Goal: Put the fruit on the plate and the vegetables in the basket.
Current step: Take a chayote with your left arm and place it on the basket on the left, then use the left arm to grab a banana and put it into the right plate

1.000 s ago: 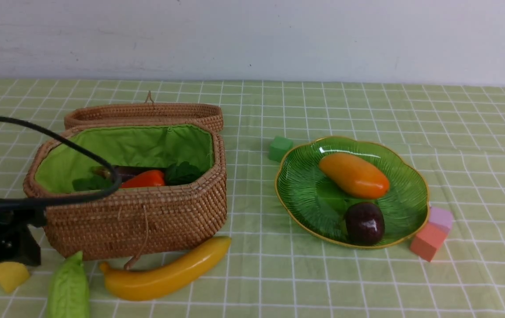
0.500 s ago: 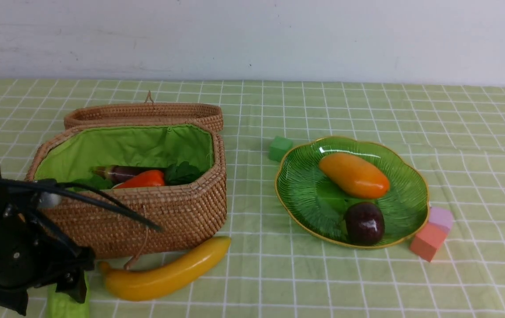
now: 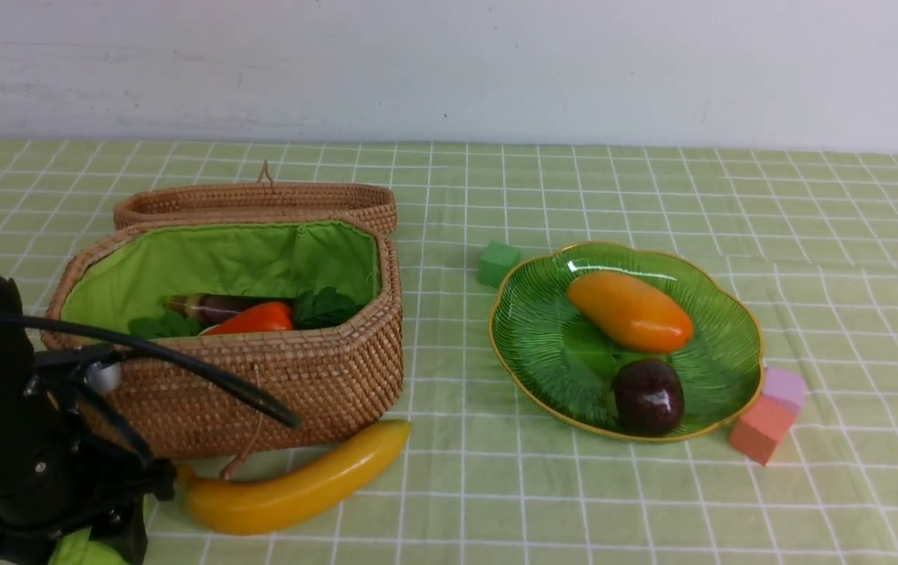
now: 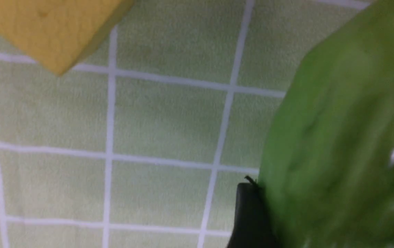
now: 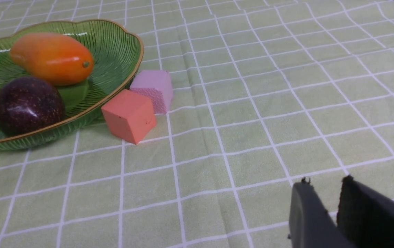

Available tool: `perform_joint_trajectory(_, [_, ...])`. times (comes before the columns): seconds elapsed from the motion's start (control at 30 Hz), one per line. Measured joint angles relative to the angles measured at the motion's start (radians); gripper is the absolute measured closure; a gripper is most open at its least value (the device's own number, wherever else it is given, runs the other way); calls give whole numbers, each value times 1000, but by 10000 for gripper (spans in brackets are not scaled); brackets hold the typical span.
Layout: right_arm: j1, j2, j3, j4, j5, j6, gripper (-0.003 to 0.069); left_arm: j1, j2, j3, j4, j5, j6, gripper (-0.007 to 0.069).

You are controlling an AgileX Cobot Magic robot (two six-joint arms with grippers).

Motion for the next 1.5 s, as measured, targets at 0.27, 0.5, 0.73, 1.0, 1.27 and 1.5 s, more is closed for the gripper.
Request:
perform_joint_trajectory(0.27, [0, 0, 0, 0, 0, 0, 489, 0, -233, -93, 81, 198, 19, 183])
perform_joint_trajectory(0.5, [0, 0, 0, 0, 0, 0, 480, 0, -311, -292, 65, 113, 17, 183])
perform_joint_trajectory(0.73, [0, 0, 0, 0, 0, 0, 471, 0, -168, -474, -66, 15, 23, 183])
perform_joint_trajectory(1.0, [0, 0, 0, 0, 0, 0, 456, 0, 72, -545, -114, 2, 1, 183])
perform_joint_trajectory(1.27, [0, 0, 0, 0, 0, 0, 445, 0, 132, -547, -126, -22, -113, 21])
perform_joint_trajectory(1.5, [0, 0, 0, 0, 0, 0, 439, 0, 27, -547, -130, 10, -47, -40])
